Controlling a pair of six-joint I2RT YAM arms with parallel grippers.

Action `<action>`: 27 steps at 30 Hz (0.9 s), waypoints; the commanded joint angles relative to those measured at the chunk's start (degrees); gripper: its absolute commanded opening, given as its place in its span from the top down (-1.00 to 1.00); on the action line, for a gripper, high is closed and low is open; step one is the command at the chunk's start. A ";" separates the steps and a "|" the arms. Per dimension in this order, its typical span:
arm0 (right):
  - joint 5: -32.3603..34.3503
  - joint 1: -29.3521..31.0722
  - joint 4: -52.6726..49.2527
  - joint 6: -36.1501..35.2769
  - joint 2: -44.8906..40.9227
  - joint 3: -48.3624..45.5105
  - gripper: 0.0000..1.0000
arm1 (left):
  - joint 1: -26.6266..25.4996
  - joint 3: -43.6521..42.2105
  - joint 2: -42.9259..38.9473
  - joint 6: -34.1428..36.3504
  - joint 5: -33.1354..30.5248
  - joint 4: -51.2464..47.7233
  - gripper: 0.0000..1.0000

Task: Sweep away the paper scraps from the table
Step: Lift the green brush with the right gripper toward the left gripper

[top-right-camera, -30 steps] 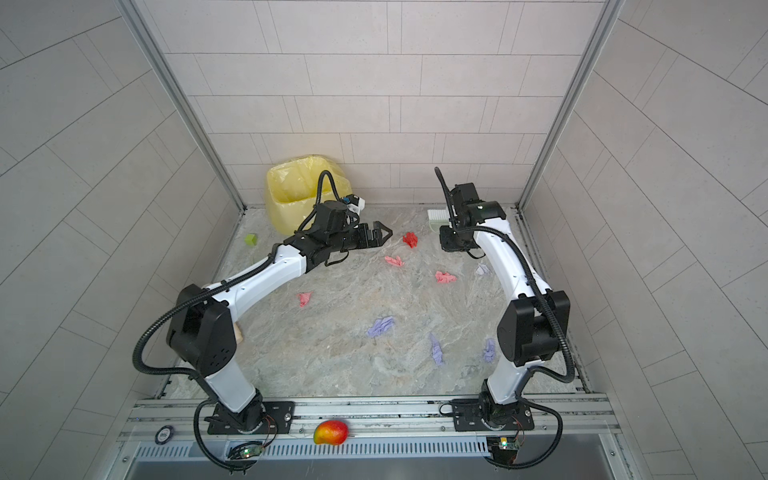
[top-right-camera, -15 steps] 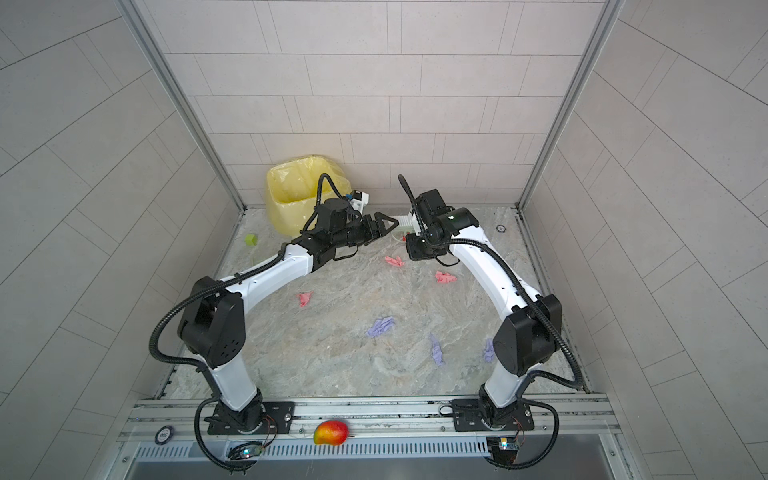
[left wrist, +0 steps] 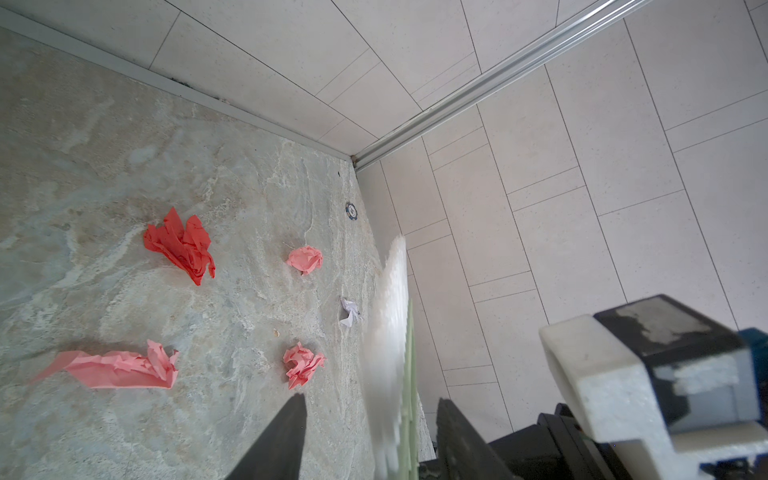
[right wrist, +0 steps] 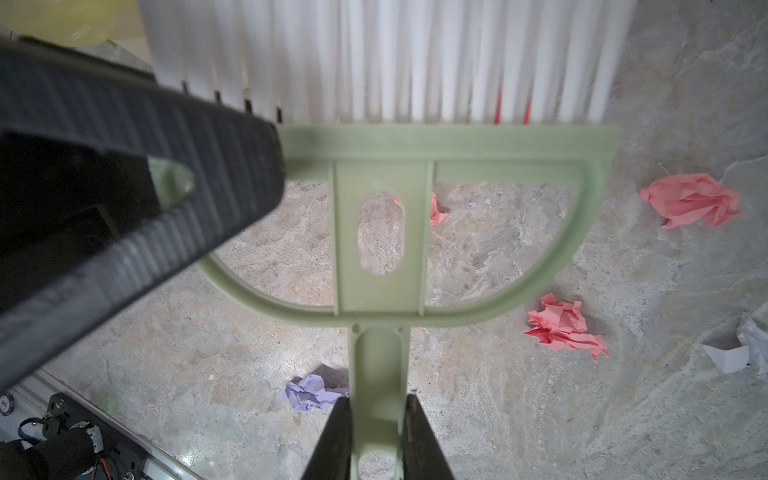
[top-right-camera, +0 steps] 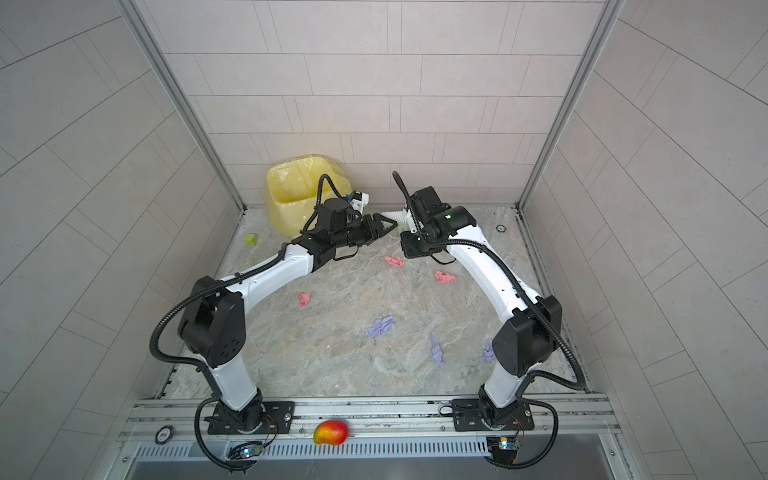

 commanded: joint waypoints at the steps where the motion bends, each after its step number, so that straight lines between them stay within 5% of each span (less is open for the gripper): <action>1: 1.40 1.00 -1.12 -1.00 0.01 2.19 1.00 | 0.20 0.94 0.99 -0.86 0.80 0.37 -0.03; 10: 1.69 1.67 -1.11 -1.06 0.63 3.00 1.00 | 0.28 0.68 1.04 -1.90 0.57 0.33 0.42; 15: 2.34 1.64 -0.77 -0.78 -0.24 2.93 0.77 | 0.51 -0.04 0.31 -3.29 -0.65 1.14 0.82; 17: 2.20 1.18 -0.53 -0.28 -0.81 2.91 0.63 | 0.95 -1.11 -0.33 -4.62 -1.35 2.76 1.00; 21: -1.80 -1.14 3.30 2.76 -3.67 -0.53 0.19 | 2.26 -4.75 -2.71 -7.31 -3.84 7.44 1.00; 27: -15.85 -7.35 25.02 15.78 -12.26 -17.21 -0.61 | 3.53 -10.47 -6.52 -11.66 -8.30 16.62 1.00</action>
